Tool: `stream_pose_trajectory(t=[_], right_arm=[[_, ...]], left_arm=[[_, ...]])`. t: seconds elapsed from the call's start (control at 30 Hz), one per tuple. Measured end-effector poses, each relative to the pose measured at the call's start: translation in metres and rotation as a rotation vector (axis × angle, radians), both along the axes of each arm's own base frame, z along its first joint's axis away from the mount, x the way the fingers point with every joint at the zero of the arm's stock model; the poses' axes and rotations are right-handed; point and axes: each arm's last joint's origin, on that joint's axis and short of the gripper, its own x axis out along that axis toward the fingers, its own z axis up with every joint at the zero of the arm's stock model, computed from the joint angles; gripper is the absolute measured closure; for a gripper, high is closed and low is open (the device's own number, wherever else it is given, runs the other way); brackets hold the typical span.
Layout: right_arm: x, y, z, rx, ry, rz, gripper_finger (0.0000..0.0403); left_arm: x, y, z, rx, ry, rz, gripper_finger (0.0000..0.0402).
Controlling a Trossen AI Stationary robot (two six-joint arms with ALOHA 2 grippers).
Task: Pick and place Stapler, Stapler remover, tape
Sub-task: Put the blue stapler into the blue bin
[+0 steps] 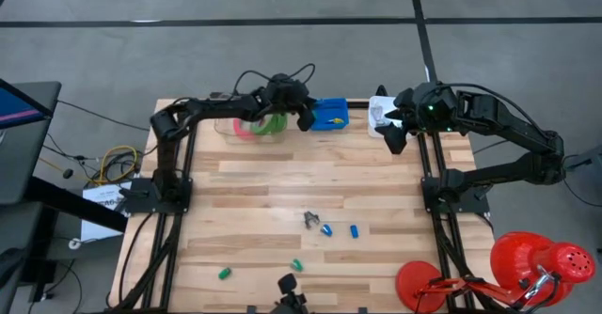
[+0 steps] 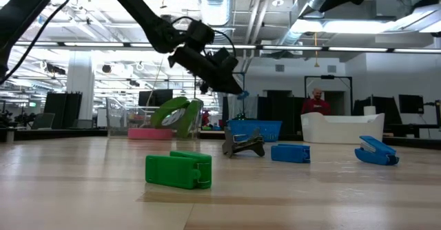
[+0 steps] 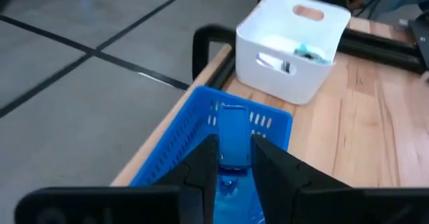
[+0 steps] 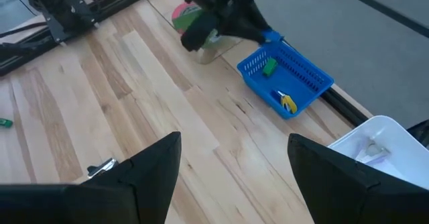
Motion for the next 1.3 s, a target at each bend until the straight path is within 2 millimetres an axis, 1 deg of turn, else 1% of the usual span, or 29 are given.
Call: stream_pose_trajectory(t=[0.13, 0.53, 0.67, 0.8, 1.03, 1.17, 1.3], right_arm=[[0.0, 0.0, 0.0, 0.0, -0.002, -0.022, 0.0138], [0.0, 0.0, 0.0, -0.005, 0.003, -0.021, 0.0138], [0.0, 0.0, 0.0, -0.012, 0.007, -0.014, 0.0138], [0.0, 0.0, 0.0, -0.022, 0.012, -0.003, 0.0138], [0.0, 0.0, 0.0, -0.025, 0.015, 0.002, 0.0138], [-0.001, 0.0, 0.0, -0.028, 0.021, 0.008, 0.0138], [-0.001, 0.0, 0.0, -0.028, 0.021, 0.008, 0.0138]], left_arm=[[0.002, 0.0, -0.01, -0.017, 0.022, -0.006, 0.0325], [0.003, 0.0, -0.009, -0.009, 0.014, -0.008, 0.0325], [0.003, -0.001, -0.009, -0.01, 0.014, -0.009, 0.0316], [0.003, -0.001, -0.007, -0.009, 0.011, -0.008, 0.0282], [0.002, -0.003, -0.005, -0.018, 0.023, -0.005, 0.0185], [-0.003, -0.012, 0.013, -0.024, 0.038, -0.018, 0.0159], [-0.012, -0.03, 0.032, -0.058, 0.095, -0.043, 0.0153]])
